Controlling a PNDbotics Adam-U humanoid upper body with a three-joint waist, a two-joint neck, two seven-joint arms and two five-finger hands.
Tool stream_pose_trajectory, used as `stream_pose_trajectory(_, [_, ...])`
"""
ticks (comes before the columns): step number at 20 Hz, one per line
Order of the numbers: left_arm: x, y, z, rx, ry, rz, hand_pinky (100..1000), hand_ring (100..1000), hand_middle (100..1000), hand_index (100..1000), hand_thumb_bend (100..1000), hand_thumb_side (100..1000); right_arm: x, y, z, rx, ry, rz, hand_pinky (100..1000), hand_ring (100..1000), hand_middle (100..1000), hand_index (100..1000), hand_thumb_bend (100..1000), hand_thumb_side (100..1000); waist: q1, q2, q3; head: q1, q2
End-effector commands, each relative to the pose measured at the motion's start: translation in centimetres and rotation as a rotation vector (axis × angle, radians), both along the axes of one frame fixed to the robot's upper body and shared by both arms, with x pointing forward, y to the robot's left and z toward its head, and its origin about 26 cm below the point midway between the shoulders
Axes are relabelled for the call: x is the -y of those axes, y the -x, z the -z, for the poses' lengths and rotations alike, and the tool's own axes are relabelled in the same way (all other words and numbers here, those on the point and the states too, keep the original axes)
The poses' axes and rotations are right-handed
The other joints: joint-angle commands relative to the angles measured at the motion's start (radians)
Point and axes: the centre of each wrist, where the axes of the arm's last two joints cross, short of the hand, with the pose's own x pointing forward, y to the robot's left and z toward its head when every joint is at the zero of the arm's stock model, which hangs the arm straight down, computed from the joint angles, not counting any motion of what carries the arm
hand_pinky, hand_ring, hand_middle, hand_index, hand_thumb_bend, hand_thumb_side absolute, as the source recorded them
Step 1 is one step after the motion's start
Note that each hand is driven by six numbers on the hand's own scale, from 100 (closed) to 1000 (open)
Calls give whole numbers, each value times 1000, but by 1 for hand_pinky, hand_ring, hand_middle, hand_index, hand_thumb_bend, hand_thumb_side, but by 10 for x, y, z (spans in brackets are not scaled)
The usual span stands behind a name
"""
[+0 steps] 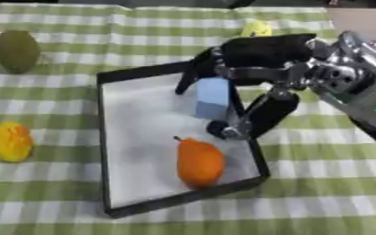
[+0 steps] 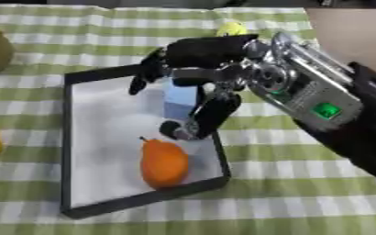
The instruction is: Pick up objects on the table and place them in the box.
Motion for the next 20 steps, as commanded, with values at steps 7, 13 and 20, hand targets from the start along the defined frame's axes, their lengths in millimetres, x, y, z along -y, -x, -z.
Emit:
stream_pose_trajectory(7, [-4,0,-13,35,-32,-6,843,857,810,795,131,764,80,-15,-48,170,-186,339,868,846,788,857,295,199,14,-9,12,-9,-22])
stream_pose_trajectory(13, [-4,-1,-16,44,-38,-2,843,857,810,795,128,767,109,-43,-52,221,-224,474,869,848,792,856,317,198,17,13,27,-26,-51])
stream_pose_trajectory(20, [-2,-3,-24,68,-47,6,843,858,811,795,125,765,131,-76,-46,209,-167,554,873,855,805,862,338,225,11,40,46,-44,-84])
